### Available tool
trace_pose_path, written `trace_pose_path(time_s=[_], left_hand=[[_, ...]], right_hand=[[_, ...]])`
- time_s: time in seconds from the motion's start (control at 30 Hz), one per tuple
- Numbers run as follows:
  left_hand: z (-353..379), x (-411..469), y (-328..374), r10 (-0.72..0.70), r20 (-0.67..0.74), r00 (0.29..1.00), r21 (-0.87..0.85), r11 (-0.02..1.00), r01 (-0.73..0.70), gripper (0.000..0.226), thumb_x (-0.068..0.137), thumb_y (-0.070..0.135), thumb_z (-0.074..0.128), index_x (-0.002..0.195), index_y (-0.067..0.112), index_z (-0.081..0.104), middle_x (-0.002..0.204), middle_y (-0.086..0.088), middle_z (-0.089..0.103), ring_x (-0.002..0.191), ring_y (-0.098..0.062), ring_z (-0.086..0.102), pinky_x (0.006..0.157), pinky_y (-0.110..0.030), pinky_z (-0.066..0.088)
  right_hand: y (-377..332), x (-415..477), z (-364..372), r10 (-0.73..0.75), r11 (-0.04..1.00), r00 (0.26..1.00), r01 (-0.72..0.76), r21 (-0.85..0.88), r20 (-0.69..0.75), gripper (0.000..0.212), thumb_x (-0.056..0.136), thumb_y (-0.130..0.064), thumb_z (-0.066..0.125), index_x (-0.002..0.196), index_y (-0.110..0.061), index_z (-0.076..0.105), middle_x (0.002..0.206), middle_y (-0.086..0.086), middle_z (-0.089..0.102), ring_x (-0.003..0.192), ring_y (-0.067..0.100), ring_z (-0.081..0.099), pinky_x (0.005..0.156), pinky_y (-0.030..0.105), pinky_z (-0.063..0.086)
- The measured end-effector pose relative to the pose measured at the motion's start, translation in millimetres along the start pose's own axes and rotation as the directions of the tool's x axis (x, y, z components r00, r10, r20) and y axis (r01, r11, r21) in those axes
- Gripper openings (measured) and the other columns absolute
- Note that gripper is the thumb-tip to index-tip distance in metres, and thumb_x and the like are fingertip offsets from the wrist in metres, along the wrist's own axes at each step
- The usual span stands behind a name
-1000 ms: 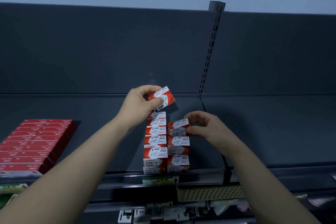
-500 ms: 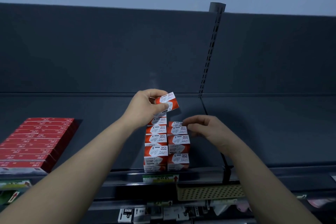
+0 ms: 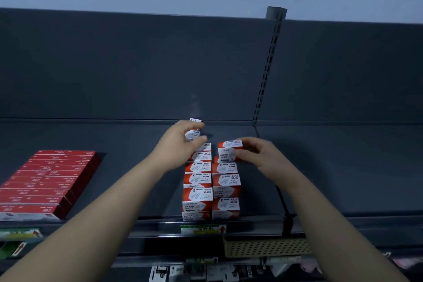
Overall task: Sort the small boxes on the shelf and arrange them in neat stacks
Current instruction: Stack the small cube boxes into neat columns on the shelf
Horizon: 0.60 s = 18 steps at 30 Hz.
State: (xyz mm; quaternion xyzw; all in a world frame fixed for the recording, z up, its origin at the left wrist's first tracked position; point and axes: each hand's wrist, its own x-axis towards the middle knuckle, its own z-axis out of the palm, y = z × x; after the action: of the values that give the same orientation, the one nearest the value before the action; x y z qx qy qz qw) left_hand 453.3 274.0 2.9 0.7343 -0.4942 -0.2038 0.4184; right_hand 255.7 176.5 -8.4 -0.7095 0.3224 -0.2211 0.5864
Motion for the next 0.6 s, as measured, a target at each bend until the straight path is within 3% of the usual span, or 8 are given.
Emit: trace_pose_path(time_s=[0.07, 0.13, 0.2, 0.37, 0.47, 0.6], left_hand=[[3, -3, -9, -0.074, 0.057, 0.996, 0.031, 0.997, 0.073, 0.043, 0.090, 0.031, 0.063, 0.131, 0.027, 0.053, 0.134, 0.005, 0.050, 0.107, -0.013, 0.058, 0.069, -0.017, 0.047], [6, -6, -15, -0.130, 0.111, 0.985, 0.000, 0.991, 0.131, 0.045, 0.091, 0.028, 0.062, 0.134, 0.024, 0.050, 0.134, 0.002, 0.051, 0.104, -0.014, 0.061, 0.070, -0.021, 0.052], [8, -6, -18, -0.156, 0.131, 0.979, -0.036, 0.986, 0.162, 0.045, 0.092, 0.029, 0.061, 0.135, 0.023, 0.049, 0.129, 0.000, 0.057, 0.100, -0.014, 0.064, 0.076, -0.027, 0.055], [10, -6, -22, -0.153, 0.142, 0.978, -0.059, 0.985, 0.163, 0.039, 0.092, 0.031, 0.060, 0.128, 0.020, 0.053, 0.110, 0.004, 0.066, 0.085, -0.008, 0.068, 0.067, -0.021, 0.053], [9, -5, -22, -0.158, 0.152, 0.976, -0.077, 0.982, 0.171, 0.032, 0.092, 0.031, 0.060, 0.123, 0.021, 0.055, 0.105, 0.006, 0.067, 0.083, -0.007, 0.068, 0.064, -0.020, 0.052], [6, -3, -23, -0.144, 0.120, 0.982, -0.091, 0.984, 0.155, 0.024, 0.091, 0.031, 0.062, 0.113, 0.023, 0.058, 0.100, 0.009, 0.067, 0.083, -0.005, 0.067, 0.063, -0.017, 0.050]], right_hand=[[3, 0, 2, 0.031, 0.999, 0.999, -0.030, -0.034, 0.035, 0.027, 0.084, -0.019, 0.069, 0.110, -0.017, 0.065, 0.104, -0.003, 0.071, 0.095, 0.006, 0.067, 0.080, 0.019, 0.053], [6, 2, 4, 0.049, 0.997, 0.997, -0.045, -0.063, 0.062, 0.025, 0.085, -0.020, 0.068, 0.109, -0.019, 0.067, 0.104, -0.005, 0.071, 0.096, 0.006, 0.066, 0.080, 0.018, 0.050], [9, 3, 4, 0.071, 0.996, 0.996, -0.069, -0.058, 0.048, 0.021, 0.088, -0.019, 0.063, 0.108, -0.020, 0.068, 0.103, -0.005, 0.072, 0.098, 0.008, 0.065, 0.082, 0.018, 0.048], [15, 7, 4, 0.132, 0.989, 0.991, -0.132, -0.071, 0.005, 0.018, 0.092, -0.019, 0.058, 0.105, -0.018, 0.071, 0.100, -0.004, 0.073, 0.099, 0.009, 0.065, 0.094, 0.027, 0.048], [17, 8, 4, 0.121, 0.989, 0.992, -0.119, -0.083, 0.028, 0.018, 0.093, -0.019, 0.058, 0.105, -0.017, 0.070, 0.098, -0.003, 0.073, 0.094, 0.009, 0.067, 0.085, 0.025, 0.051], [15, 15, -3, 0.082, 0.985, 0.996, -0.086, -0.148, -0.035, 0.019, 0.092, -0.022, 0.059, 0.108, -0.021, 0.069, 0.096, -0.008, 0.070, 0.086, 0.004, 0.060, 0.068, 0.015, 0.044]])
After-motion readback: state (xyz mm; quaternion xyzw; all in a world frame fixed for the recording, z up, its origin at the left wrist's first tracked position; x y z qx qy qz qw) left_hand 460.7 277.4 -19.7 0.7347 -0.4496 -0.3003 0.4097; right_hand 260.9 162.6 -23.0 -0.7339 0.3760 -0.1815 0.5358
